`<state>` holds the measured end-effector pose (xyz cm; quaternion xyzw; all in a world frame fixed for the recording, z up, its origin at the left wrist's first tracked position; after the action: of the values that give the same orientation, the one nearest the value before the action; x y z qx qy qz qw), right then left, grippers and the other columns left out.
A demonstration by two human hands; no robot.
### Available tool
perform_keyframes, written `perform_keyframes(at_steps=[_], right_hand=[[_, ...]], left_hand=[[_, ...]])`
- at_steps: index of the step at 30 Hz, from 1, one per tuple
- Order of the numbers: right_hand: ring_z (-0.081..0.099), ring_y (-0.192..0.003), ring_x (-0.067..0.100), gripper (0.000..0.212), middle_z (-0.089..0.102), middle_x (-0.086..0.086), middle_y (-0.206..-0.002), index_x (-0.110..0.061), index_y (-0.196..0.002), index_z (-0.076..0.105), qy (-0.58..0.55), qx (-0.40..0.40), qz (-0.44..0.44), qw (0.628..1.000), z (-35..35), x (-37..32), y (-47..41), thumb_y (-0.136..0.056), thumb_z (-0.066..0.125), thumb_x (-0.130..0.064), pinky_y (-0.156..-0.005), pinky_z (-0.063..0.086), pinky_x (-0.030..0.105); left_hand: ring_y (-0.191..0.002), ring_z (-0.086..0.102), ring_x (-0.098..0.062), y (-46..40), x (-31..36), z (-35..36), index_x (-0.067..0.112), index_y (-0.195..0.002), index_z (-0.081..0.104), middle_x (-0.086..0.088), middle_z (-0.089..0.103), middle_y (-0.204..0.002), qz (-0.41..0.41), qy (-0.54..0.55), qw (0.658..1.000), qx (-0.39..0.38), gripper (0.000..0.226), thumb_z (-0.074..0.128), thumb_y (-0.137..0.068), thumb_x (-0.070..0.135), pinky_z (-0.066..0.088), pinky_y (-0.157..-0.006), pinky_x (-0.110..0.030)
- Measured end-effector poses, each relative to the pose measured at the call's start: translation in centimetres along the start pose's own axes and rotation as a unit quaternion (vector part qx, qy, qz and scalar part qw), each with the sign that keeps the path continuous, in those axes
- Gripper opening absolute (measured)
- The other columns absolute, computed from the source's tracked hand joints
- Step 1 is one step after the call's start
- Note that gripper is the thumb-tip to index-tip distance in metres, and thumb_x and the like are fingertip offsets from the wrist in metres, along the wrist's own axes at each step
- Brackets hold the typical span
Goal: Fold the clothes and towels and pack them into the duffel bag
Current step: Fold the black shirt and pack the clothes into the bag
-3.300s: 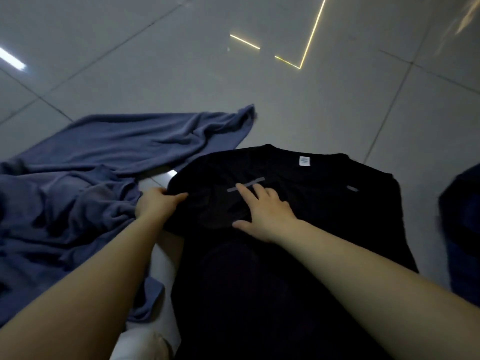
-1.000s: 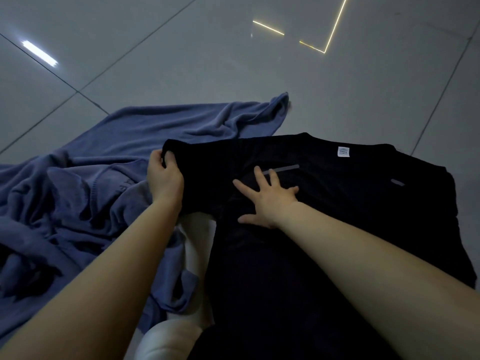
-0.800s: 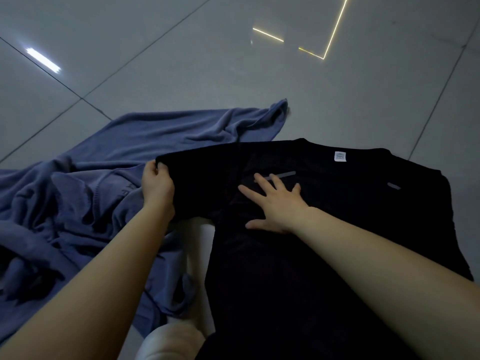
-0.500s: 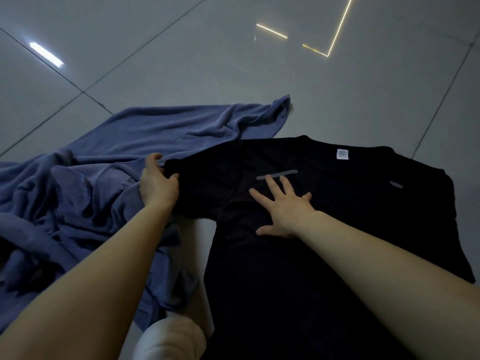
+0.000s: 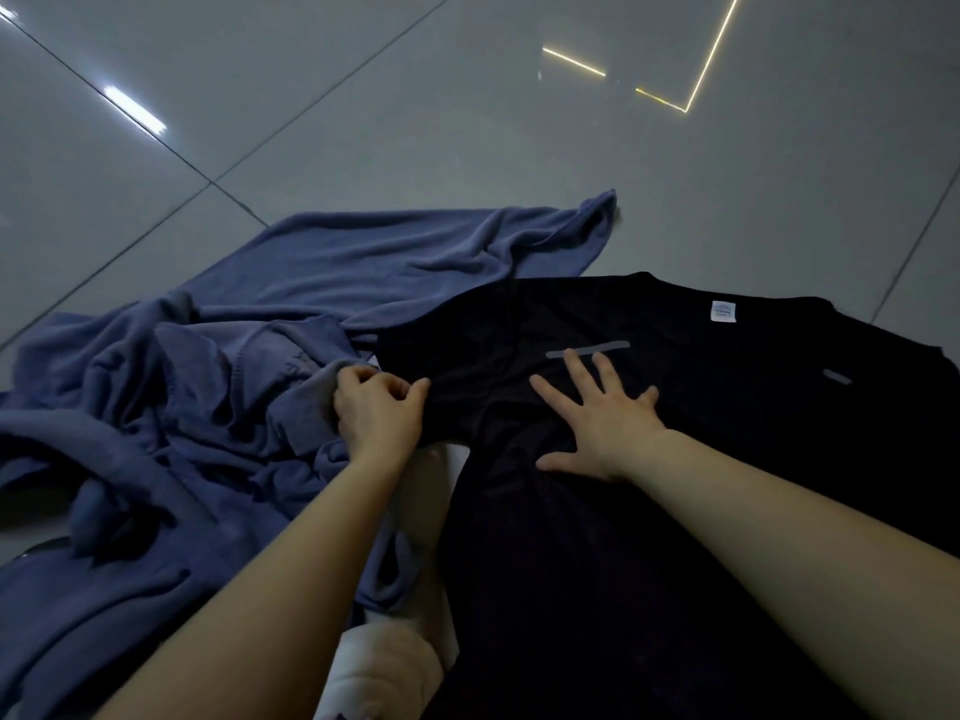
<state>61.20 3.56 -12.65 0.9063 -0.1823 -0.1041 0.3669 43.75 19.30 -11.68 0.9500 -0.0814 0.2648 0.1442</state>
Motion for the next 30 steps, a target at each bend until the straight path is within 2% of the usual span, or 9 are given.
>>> perform_keyframes(at_steps=[5,9,11,14,17,20,24,27,30], right_hand=[[-0.025,-0.143,0.035,0.095,-0.035,0.002,-0.154,-0.045,-0.146,-0.021,-0.004,-0.001,0.000,1.000,-0.1,-0.2,0.1,-0.083,0.044,-0.074,-0.106,0.013,0.073],[-0.020,-0.144,0.035,0.099,-0.029,0.003,-0.156,-0.042,-0.149,-0.014,-0.009,-0.001,0.011,1.000,-0.6,-0.5,0.2,-0.081,0.051,-0.073,-0.106,0.010,0.073],[-0.014,-0.146,0.034,0.098,-0.019,0.004,-0.159,-0.038,-0.152,-0.004,-0.020,0.042,0.002,0.999,-1.7,-1.4,0.1,-0.079,0.052,-0.073,-0.108,0.007,0.072],[-0.009,-0.147,0.030,0.084,-0.011,0.002,-0.161,-0.038,-0.152,0.003,-0.056,0.106,-0.046,0.992,-3.0,-3.3,-0.3,-0.086,0.047,-0.068,-0.112,0.010,0.067],[-0.016,-0.146,0.034,0.085,-0.021,0.004,-0.159,-0.040,-0.151,-0.005,-0.035,0.021,-0.066,0.997,-1.8,-4.6,-1.0,-0.089,0.049,-0.062,-0.112,0.011,0.067],[-0.022,-0.143,0.038,0.094,-0.030,0.007,-0.156,-0.042,-0.149,-0.015,0.007,0.008,-0.059,0.998,-1.0,-4.8,-1.3,-0.087,0.052,-0.062,-0.109,0.008,0.070],[-0.022,-0.144,0.036,0.098,-0.030,0.005,-0.156,-0.043,-0.148,-0.017,-0.005,0.021,-0.063,0.998,-0.9,-4.7,-1.2,-0.085,0.055,-0.063,-0.110,0.004,0.069],[-0.018,-0.145,0.032,0.093,-0.027,0.003,-0.157,-0.041,-0.149,-0.014,0.028,0.080,-0.082,0.993,-1.4,-4.8,-1.0,-0.085,0.048,-0.068,-0.110,0.002,0.070],[-0.014,-0.147,0.029,0.084,-0.018,0.000,-0.160,-0.038,-0.151,-0.008,-0.049,0.138,-0.035,0.989,-2.7,-4.0,-1.2,-0.088,0.035,-0.072,-0.112,0.005,0.067]], left_hand=[[-0.104,0.045,-0.035,1.8,-2.6,-1.2,0.004,-0.086,0.061,-0.015,0.046,-0.110,0.049,-0.076,0.996,0.010,0.024,0.072,-0.083,0.026,0.039,-0.086,-0.039],[-0.103,0.051,-0.032,0.9,-0.9,-2.8,0.002,-0.107,0.058,-0.018,0.052,-0.112,0.089,0.035,0.993,0.069,0.027,0.067,-0.085,0.014,0.039,-0.085,-0.030],[-0.104,0.053,-0.031,-1.1,0.5,-2.7,0.002,-0.115,0.057,-0.017,0.052,-0.117,0.104,0.045,0.992,0.064,0.031,0.062,-0.089,0.019,0.041,-0.091,-0.035],[-0.112,0.051,-0.034,-5.3,1.1,-1.2,0.002,-0.122,0.056,-0.019,0.048,-0.129,0.066,-0.055,0.995,-0.041,0.040,0.056,-0.094,0.031,0.042,-0.095,-0.040],[-0.105,0.053,-0.037,-7.1,1.4,-1.0,0.005,-0.107,0.064,-0.018,0.050,-0.125,0.051,-0.124,0.987,-0.085,0.029,0.057,-0.095,0.030,0.044,-0.087,-0.041],[-0.099,0.055,-0.037,-7.4,1.6,-1.9,0.008,-0.103,0.058,-0.015,0.056,-0.112,0.022,-0.096,0.994,-0.051,0.022,0.049,-0.099,0.028,0.040,-0.074,-0.037],[-0.091,0.061,-0.038,-8.1,-0.3,-2.8,0.012,-0.097,0.052,-0.018,0.063,-0.105,-0.079,0.059,0.995,-0.030,0.019,0.048,-0.096,0.031,0.052,-0.080,-0.044],[-0.094,0.062,-0.036,-6.9,-0.3,-2.8,0.010,-0.106,0.053,-0.017,0.064,-0.105,-0.099,0.111,0.989,-0.003,0.036,0.052,-0.093,0.042,0.051,-0.084,-0.041],[-0.108,0.055,-0.037,-5.4,0.4,-2.3,0.009,-0.123,0.043,-0.018,0.053,-0.121,-0.077,0.071,0.994,0.019,0.056,0.062,-0.087,0.046,0.042,-0.082,-0.039]])
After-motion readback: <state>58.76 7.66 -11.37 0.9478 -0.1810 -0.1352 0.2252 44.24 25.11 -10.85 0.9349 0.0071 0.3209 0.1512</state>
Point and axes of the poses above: each hand's wrist, its own y-axis away from the middle knuckle, its own z-axis out of the palm, x = y × z, the point moved 5 cm from there along -y, towards the middle knuckle
